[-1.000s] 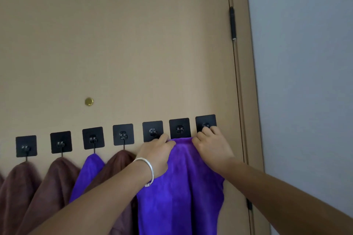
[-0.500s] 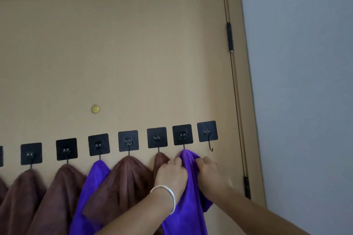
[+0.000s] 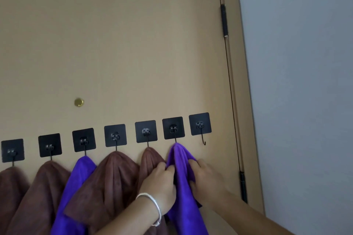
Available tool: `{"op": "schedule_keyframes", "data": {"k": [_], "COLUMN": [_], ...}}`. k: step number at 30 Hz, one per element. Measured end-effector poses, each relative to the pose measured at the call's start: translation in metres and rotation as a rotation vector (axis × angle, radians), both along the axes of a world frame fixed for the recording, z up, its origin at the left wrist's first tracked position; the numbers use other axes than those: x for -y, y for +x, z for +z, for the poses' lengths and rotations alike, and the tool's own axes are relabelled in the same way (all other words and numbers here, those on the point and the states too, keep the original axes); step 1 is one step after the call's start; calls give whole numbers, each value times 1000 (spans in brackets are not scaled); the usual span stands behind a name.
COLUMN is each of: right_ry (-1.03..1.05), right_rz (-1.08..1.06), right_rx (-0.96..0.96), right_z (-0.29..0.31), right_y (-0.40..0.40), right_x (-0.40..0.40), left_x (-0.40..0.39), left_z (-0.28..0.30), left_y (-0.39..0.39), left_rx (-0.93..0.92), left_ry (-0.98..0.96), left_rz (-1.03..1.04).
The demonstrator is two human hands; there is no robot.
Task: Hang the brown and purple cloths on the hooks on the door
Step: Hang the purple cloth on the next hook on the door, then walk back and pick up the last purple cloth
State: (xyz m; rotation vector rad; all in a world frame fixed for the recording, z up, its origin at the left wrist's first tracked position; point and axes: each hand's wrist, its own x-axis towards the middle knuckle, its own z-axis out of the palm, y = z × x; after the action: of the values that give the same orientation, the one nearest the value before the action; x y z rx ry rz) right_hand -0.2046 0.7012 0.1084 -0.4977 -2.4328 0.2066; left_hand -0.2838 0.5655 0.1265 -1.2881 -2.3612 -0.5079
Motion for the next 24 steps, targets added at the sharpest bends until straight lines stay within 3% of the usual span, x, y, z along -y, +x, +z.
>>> {"op": "schedule_keyframes", "data": {"k": [5, 12, 18, 24], "right_ry": [-6, 122, 153, 125], "right_rz": [5, -128, -363, -645], "right_rx": [-131, -165, -201, -94], "right_z": [-11, -13, -14, -28], "right_y": [13, 43, 87, 136], "right_x": [9, 34, 64, 115], "left_x": [34, 32, 29, 30], "left_z": [-9, -9, -11, -33], "left_y": [-12, -11, 2, 27], "left_rx": [-144, -328, -247, -129], "left_ry": [148, 95, 200, 207], "left_rz": [-31, -62, -332, -628]}}
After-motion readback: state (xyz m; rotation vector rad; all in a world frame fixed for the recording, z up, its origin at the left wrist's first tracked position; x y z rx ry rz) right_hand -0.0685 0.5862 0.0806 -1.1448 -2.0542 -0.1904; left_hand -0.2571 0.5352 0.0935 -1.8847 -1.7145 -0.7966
